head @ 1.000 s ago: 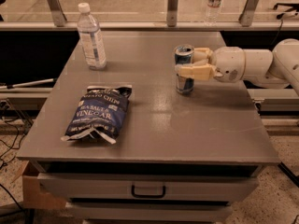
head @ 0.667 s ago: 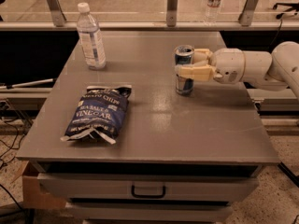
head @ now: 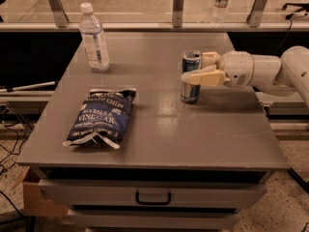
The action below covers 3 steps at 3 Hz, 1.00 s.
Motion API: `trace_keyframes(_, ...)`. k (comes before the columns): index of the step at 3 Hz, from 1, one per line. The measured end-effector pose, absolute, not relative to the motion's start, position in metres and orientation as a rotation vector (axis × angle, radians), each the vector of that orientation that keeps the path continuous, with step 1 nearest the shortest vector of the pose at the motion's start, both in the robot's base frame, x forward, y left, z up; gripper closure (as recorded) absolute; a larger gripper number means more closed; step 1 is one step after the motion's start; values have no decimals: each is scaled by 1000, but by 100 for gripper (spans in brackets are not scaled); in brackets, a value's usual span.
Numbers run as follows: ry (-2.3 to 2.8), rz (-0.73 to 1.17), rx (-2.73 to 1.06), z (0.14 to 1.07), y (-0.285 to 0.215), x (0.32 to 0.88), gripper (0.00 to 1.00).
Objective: Place redbull can upright
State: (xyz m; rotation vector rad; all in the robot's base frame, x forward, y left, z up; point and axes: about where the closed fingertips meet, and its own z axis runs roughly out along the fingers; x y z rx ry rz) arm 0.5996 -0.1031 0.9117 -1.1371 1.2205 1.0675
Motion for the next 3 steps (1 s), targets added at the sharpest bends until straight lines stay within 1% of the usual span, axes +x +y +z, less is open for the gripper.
trace_keyframes(1,1219,1072,-1138,912,-103,600,0)
trace_keyframes(2,1221,1071,-1140,912,-104,600,0)
trace_keyframes(3,1261,1023,-1197,916,-113,598,0)
